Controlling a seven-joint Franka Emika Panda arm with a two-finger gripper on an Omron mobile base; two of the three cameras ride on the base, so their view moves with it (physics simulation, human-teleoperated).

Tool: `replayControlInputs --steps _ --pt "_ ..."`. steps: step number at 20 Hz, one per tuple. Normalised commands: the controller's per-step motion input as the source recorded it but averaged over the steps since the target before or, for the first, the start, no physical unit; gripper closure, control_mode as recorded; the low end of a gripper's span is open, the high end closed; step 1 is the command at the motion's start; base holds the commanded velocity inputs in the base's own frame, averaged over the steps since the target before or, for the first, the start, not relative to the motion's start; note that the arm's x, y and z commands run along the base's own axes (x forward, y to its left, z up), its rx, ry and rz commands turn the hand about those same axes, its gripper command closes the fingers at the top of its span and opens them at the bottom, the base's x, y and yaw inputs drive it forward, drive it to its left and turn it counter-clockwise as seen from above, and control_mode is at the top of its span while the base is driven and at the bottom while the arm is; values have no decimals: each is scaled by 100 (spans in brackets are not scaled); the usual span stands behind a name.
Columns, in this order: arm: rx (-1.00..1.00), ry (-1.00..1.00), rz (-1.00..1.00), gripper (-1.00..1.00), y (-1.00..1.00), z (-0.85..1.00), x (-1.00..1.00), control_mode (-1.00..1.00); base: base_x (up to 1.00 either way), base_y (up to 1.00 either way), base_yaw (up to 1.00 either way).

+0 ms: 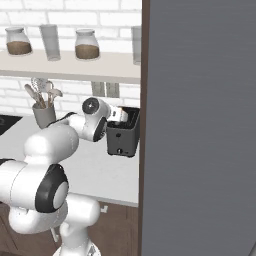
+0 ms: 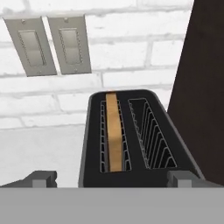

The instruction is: Start the toaster. Once the lever pops up, take the bread to the plate on the dining counter.

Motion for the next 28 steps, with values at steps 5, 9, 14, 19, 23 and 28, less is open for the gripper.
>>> replayControlInputs --steps 5,9,14,19,23,28 --pt "0 6 0 -100 0 -12 23 -100 0 0 0" --pt "0 2 0 -100 0 -24 12 -100 0 0 0" --pt "0 0 0 -100 0 -19 13 -100 0 0 0" --pt "0 0 0 -100 0 -4 24 -100 0 0 0" --pt "0 0 0 -100 0 -3 24 -100 0 0 0" --pt "0 0 0 -100 0 -6 17 -100 0 0 0"
